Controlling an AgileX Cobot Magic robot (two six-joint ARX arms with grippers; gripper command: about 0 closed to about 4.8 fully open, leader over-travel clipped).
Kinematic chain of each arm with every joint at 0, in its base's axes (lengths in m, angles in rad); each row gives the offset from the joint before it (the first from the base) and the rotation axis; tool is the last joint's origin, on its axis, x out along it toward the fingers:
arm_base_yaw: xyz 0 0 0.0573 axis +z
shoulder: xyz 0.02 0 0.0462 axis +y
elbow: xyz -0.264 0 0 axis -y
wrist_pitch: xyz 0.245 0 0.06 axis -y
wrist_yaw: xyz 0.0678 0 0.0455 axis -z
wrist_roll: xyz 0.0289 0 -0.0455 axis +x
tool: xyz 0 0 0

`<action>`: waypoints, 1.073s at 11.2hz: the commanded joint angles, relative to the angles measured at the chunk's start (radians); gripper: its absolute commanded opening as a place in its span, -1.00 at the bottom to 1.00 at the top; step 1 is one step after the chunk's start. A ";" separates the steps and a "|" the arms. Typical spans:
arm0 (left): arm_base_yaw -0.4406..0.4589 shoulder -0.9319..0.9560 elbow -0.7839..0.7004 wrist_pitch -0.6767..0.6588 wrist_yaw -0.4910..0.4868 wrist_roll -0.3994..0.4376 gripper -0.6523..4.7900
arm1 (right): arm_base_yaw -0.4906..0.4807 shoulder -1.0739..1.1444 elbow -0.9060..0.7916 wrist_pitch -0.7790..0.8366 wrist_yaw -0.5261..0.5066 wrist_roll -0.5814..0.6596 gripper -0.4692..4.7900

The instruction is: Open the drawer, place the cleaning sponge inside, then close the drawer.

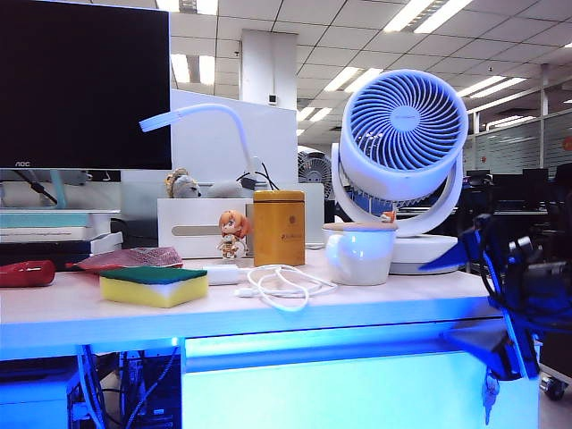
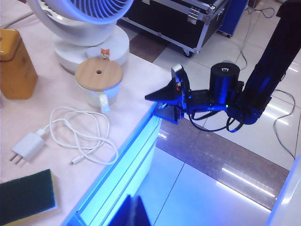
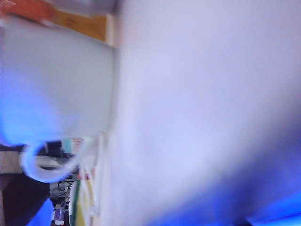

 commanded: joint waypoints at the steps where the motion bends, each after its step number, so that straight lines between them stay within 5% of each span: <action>1: 0.000 -0.002 0.002 -0.025 -0.027 -0.002 -0.78 | 0.000 -0.005 0.005 0.034 -0.022 -0.011 1.00; 12: 0.000 -0.002 0.002 0.004 -0.011 0.003 -0.78 | 0.000 -0.006 0.005 0.033 -0.117 -0.038 1.00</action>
